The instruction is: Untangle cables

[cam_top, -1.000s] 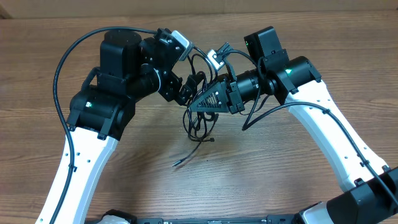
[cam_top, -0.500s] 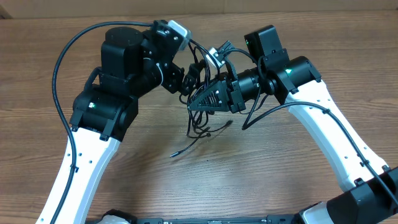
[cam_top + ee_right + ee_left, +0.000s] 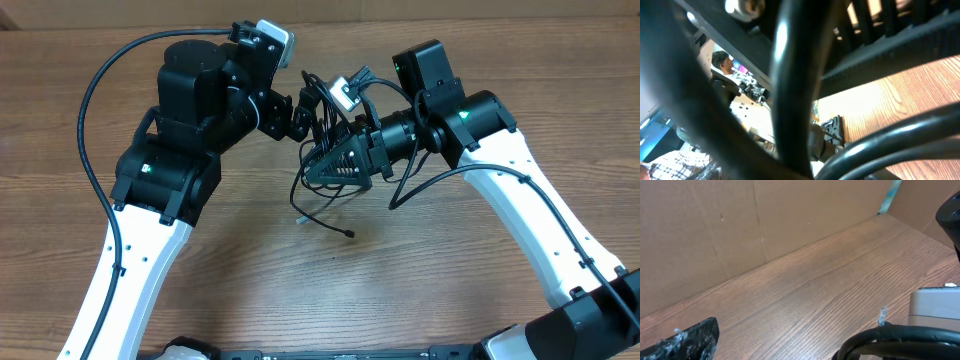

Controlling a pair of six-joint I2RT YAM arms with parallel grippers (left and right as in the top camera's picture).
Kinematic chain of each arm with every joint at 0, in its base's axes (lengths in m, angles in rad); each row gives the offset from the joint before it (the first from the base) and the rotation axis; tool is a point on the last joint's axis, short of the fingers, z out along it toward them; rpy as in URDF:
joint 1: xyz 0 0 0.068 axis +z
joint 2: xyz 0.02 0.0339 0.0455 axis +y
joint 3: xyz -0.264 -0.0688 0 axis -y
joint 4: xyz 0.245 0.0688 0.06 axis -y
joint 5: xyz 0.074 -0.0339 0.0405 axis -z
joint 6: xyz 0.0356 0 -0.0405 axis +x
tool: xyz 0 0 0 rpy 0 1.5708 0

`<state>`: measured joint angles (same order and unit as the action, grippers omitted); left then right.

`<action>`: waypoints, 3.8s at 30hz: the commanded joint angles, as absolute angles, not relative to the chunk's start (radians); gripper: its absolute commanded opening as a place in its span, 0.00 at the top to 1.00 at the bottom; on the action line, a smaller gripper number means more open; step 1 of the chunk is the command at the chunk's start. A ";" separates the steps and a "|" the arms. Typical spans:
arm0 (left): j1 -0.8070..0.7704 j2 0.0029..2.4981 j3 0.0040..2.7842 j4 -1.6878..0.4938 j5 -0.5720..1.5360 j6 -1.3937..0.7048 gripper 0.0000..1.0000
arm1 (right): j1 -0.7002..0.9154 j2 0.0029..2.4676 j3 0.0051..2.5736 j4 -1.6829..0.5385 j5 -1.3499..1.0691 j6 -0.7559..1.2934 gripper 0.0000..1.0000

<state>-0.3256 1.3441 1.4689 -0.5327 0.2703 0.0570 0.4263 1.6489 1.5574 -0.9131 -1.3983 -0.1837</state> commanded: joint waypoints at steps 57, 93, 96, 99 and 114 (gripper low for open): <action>-0.299 1.294 1.485 -0.593 0.187 -0.006 0.00 | 0.424 1.642 1.555 -0.933 -1.145 -0.184 0.96; 0.075 1.287 1.485 -0.841 1.205 0.521 0.00 | 0.453 1.642 1.555 -0.985 -1.495 -0.510 0.96; 0.075 1.288 1.485 -0.841 1.203 0.521 0.00 | 0.480 1.642 1.555 -0.978 -1.495 -0.510 0.96; 0.075 1.287 1.485 -0.841 1.204 0.521 0.00 | 0.504 1.642 1.555 -0.978 -1.495 -0.510 0.96; 0.075 1.288 1.484 -0.869 1.145 0.521 0.00 | 0.613 1.642 1.555 -0.969 -1.524 -0.511 0.96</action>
